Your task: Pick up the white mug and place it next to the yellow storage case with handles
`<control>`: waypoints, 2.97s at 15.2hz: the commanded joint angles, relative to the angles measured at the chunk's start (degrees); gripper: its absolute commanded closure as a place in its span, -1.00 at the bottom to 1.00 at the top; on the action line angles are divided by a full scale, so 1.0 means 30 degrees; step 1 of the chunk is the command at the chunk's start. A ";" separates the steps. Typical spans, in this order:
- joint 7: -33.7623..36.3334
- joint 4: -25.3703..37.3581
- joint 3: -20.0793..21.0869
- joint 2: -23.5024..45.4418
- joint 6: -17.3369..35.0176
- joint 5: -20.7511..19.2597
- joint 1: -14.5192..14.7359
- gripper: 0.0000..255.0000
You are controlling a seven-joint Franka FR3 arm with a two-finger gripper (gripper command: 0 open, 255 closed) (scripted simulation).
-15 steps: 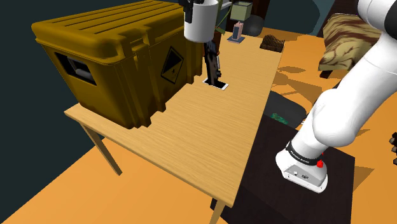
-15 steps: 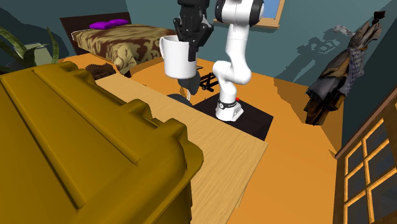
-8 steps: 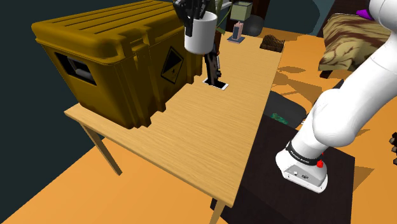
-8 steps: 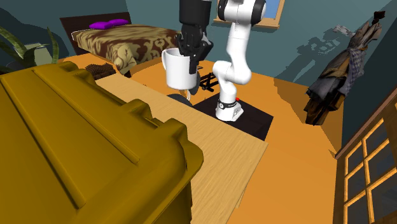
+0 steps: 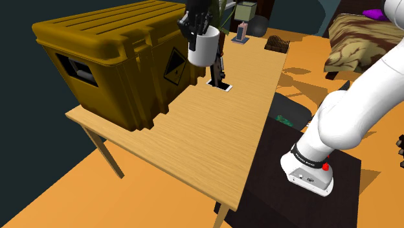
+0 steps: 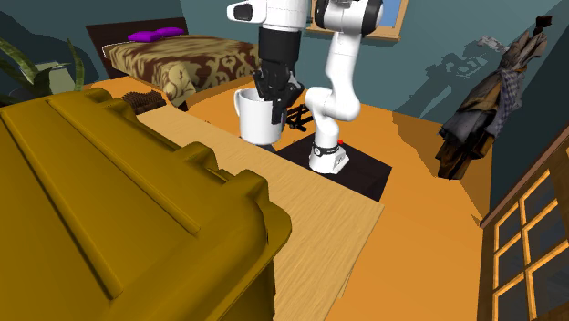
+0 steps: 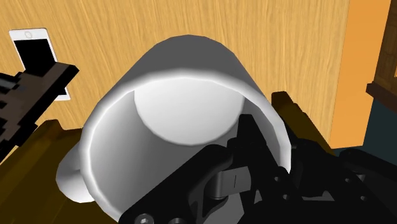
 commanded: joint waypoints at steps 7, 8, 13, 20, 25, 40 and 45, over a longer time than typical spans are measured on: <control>-0.0028 -0.2653 -0.0034 -0.0548 0.2143 0.0149 0.0039 1.00; -0.0027 -0.2959 -0.0033 -0.0596 0.2404 0.0163 0.0045 1.00; -0.0007 -0.4416 -0.0019 -0.0765 0.3696 0.0213 0.0075 1.00; 0.0059 -0.6265 0.0033 -0.0819 0.5492 0.0237 0.0113 1.00; 0.0135 -0.7460 0.0090 -0.0727 0.6774 0.0219 0.0134 1.00; 0.0542 -1.0452 0.0327 0.0206 1.0656 -0.0073 0.0137 1.00; 0.0758 -1.1254 0.0418 0.0742 1.1967 -0.0281 0.0114 1.00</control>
